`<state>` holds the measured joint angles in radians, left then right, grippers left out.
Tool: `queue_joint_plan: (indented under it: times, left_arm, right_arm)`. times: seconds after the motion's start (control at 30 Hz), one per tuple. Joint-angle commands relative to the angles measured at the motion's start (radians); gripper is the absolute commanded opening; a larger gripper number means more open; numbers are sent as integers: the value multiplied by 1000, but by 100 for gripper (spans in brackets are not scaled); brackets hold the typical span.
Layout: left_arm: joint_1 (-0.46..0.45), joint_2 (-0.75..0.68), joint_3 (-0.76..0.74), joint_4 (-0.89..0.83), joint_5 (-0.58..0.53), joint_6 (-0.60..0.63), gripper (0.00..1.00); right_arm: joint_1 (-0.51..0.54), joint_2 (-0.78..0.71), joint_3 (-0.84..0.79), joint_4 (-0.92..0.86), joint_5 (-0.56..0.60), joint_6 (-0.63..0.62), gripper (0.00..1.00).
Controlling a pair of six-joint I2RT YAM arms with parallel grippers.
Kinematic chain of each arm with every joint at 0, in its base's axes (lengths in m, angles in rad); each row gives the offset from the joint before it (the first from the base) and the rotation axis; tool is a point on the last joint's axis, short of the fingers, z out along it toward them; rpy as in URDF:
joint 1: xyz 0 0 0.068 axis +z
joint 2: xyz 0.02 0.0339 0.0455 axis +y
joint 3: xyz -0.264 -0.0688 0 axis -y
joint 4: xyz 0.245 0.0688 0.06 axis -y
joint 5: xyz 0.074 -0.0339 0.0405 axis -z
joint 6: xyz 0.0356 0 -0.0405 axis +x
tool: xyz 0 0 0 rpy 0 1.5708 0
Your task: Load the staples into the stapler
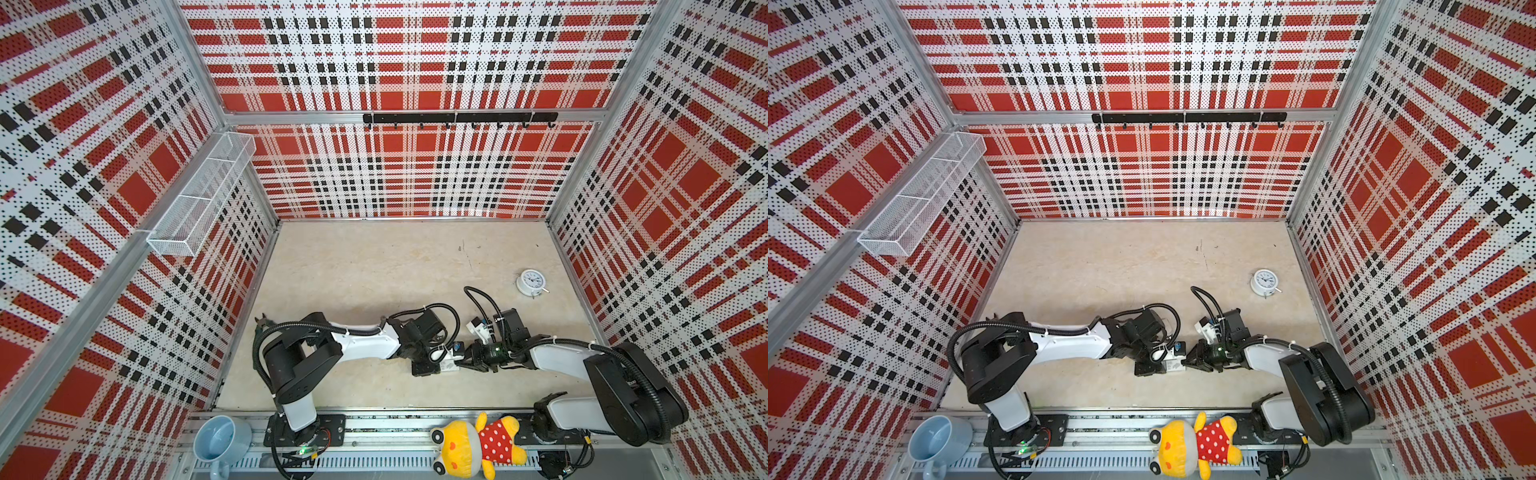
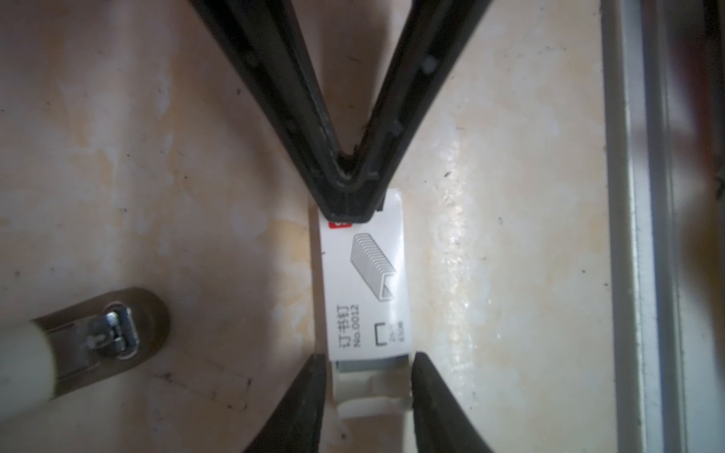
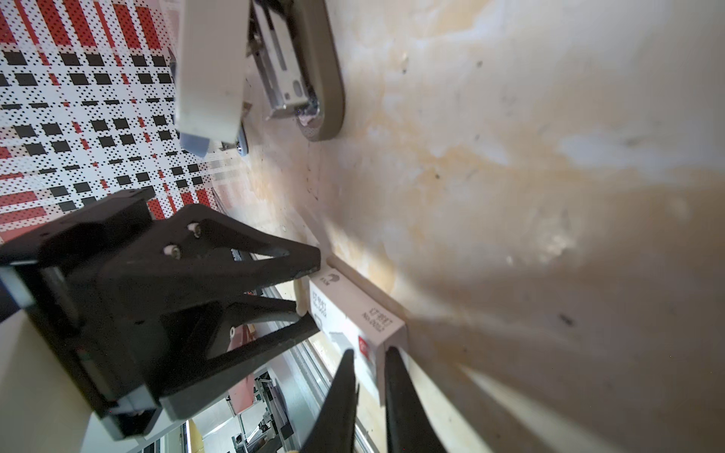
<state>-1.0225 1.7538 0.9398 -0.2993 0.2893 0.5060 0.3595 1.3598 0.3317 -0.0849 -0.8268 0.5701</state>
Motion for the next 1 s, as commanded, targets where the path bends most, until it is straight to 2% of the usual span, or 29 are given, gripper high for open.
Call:
queue_joint_plan:
  times: [0.0, 0.2, 0.47, 0.97]
  left_arm:
    - [-5, 7, 7, 22, -2, -4, 40]
    - [-5, 9, 3, 20, -2, -2, 39]
    - [-5, 7, -5, 13, 5, -3, 37]
    - [-5, 1, -9, -16, 25, 0, 33]
  right_arm:
    - [5, -24, -12, 28, 20, -4, 14]
    - [4, -34, -38, 62, 18, 19, 12]
    - [5, -81, -67, 73, 22, 43, 17]
    - [12, -22, -69, 123, -11, 59, 16]
